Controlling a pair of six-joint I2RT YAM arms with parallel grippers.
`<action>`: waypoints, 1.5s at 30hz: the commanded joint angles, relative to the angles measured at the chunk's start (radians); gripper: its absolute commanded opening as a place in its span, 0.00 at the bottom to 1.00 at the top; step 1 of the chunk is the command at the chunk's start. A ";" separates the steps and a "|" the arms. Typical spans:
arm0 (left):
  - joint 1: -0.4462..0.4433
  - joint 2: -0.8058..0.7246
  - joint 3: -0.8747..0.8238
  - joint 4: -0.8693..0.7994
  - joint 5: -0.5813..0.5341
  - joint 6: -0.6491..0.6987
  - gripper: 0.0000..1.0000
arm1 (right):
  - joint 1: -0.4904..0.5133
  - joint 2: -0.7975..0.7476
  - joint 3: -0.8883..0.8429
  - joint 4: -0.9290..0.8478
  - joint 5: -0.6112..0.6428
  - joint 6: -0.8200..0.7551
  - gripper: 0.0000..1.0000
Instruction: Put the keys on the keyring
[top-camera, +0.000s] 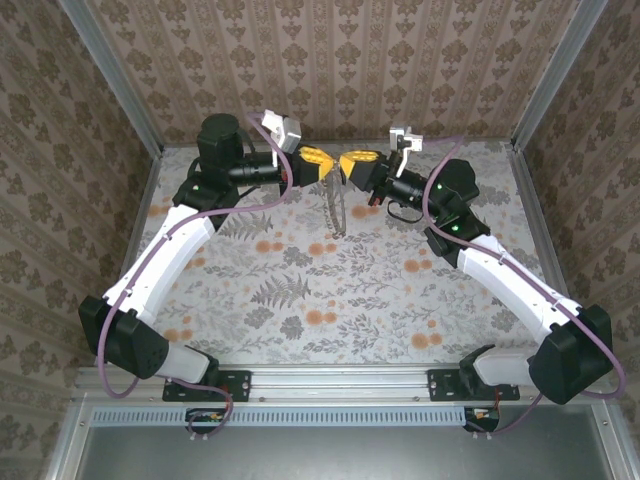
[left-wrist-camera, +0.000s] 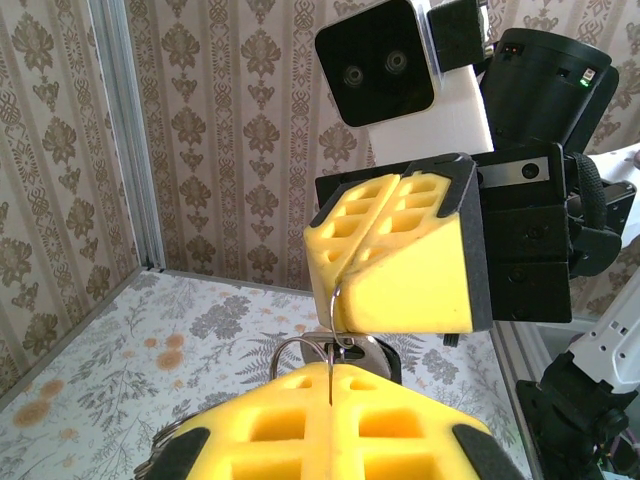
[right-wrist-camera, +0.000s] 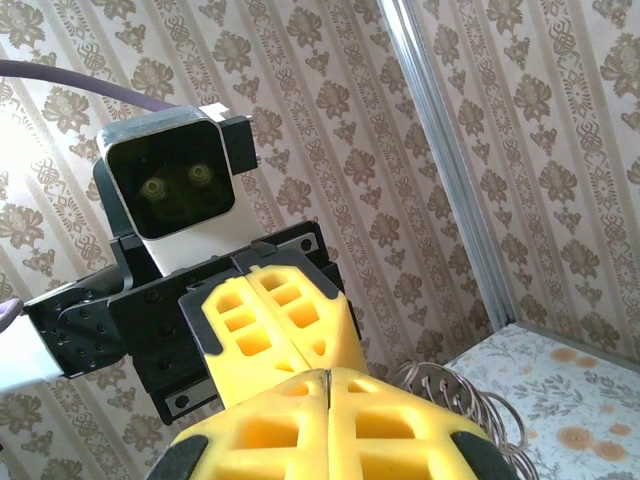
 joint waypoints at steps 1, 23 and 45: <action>-0.008 -0.009 0.038 0.025 0.012 0.017 0.00 | 0.008 0.010 0.038 0.004 0.003 -0.024 0.00; -0.013 -0.022 0.034 0.043 -0.028 0.017 0.00 | 0.010 -0.016 0.000 -0.077 0.000 -0.061 0.00; -0.020 -0.044 0.011 0.094 -0.017 -0.017 0.00 | -0.056 -0.048 -0.053 -0.052 0.055 -0.024 0.00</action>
